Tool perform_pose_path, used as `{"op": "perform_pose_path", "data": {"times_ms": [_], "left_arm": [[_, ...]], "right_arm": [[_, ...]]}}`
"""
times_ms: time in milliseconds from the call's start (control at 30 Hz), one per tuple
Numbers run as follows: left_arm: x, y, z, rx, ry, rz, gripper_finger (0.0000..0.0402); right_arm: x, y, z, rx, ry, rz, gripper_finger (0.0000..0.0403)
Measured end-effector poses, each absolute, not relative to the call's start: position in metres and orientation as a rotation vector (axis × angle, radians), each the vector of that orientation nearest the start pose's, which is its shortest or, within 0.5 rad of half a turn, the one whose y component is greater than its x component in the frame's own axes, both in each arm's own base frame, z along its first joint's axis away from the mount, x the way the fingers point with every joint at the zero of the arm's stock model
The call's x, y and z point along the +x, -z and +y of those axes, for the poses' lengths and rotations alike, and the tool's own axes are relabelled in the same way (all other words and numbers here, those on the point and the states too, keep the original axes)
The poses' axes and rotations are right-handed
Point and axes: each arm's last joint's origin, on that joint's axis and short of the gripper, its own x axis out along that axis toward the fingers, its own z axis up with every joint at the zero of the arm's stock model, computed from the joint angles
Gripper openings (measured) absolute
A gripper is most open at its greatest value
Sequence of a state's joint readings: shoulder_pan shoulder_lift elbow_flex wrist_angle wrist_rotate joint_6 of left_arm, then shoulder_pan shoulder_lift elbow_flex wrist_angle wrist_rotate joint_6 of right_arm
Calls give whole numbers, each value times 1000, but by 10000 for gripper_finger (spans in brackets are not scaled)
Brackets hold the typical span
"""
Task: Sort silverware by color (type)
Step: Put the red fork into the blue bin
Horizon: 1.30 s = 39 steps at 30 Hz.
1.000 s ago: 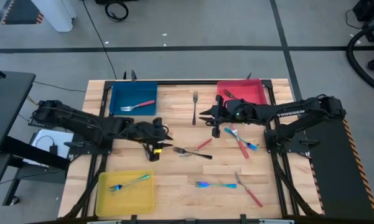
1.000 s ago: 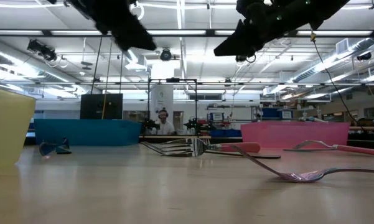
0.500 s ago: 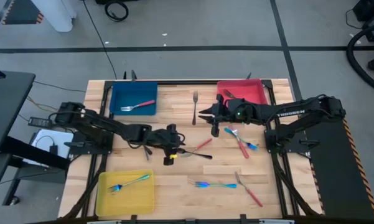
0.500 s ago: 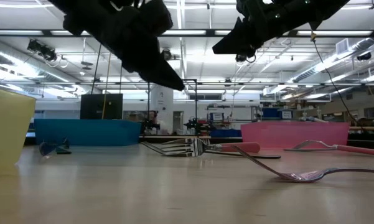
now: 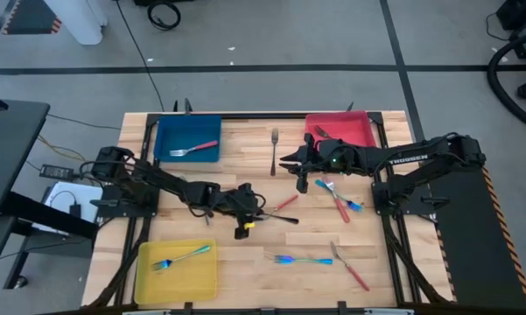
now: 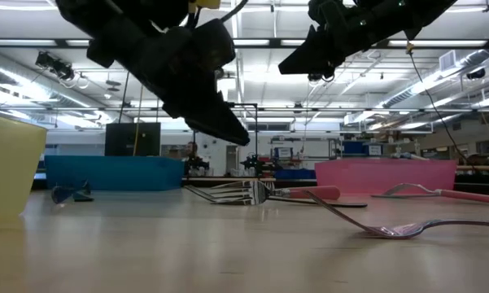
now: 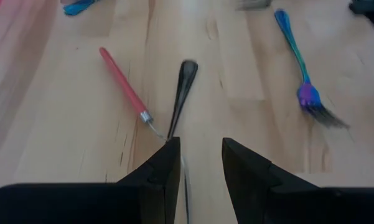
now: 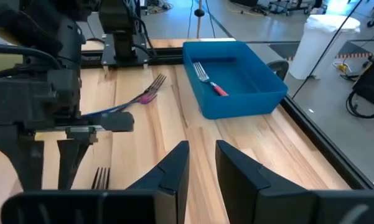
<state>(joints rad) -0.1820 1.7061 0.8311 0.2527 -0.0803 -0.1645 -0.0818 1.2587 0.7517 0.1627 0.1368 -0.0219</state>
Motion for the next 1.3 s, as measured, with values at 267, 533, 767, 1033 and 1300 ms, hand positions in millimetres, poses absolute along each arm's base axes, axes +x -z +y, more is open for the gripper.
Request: {"op": "perform_pose_path", "data": {"times_ms": [267,533,767,1033,1300], "left_arm": [[337,-145,-54,-148,7,641,119],[340,-128,-55,-187,-12,677,119],[342,-115,-55,-185,-17,714,119],[342,-113,-56,-175,-8,712,108],[343,-114,-56,-173,-4,702,16]], "right_arm": [[272,-255,-26,-15,208,350,87],[272,-254,-21,-3,160,359,87],[272,-254,-21,-18,158,360,87],[272,-255,-22,-33,157,353,87],[272,-255,-22,-33,157,353,87]]}}
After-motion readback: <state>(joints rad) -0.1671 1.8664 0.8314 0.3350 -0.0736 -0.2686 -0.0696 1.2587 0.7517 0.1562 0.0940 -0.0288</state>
